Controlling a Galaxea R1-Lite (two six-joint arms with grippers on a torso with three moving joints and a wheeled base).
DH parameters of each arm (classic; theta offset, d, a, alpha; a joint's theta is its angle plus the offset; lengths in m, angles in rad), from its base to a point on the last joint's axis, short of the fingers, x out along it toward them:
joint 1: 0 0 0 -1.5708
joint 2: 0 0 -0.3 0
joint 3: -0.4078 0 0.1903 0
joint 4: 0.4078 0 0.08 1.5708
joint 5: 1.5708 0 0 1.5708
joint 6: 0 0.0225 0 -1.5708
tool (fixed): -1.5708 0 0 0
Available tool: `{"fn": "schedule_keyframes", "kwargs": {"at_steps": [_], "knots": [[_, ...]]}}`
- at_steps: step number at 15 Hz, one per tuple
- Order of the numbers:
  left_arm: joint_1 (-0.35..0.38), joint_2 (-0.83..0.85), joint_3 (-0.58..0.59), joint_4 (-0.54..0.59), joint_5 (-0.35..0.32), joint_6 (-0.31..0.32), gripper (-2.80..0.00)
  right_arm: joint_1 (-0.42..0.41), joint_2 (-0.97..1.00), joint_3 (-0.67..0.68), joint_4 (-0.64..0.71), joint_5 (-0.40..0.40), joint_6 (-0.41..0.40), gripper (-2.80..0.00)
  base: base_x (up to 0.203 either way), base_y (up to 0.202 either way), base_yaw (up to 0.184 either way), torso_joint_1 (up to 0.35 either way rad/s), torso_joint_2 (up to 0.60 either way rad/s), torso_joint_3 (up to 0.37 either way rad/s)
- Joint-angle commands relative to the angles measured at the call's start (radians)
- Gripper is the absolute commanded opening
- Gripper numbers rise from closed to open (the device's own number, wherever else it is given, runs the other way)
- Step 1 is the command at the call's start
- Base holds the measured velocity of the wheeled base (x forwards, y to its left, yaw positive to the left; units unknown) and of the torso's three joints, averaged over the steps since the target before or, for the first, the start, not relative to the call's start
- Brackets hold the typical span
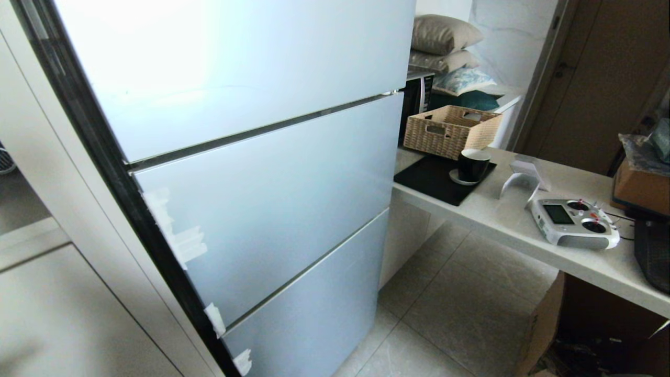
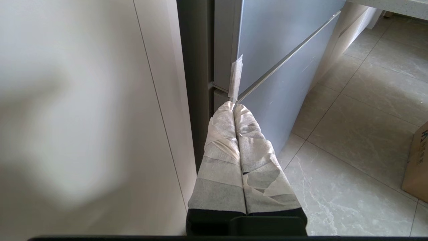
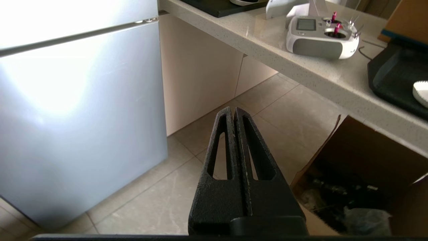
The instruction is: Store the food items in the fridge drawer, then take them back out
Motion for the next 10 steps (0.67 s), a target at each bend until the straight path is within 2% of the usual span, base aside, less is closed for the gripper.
{"fn": "schedule_keyframes", "kwargs": {"at_steps": [1,10], "knots": [[0.0,0.0,-0.001,0.002,0.0,0.0,-2.8,0.0,0.001,0.0,-0.001,-0.001,0.009,-2.8,0.0,0.0,0.0,0.0,0.0,0.0],[-0.003,0.001,-0.01,-0.01,-0.002,0.001,-2.8,0.0,0.001,0.0,-0.001,-0.002,0.01,-2.8,0.0,0.0,0.0,0.0,0.0,0.0]]}}
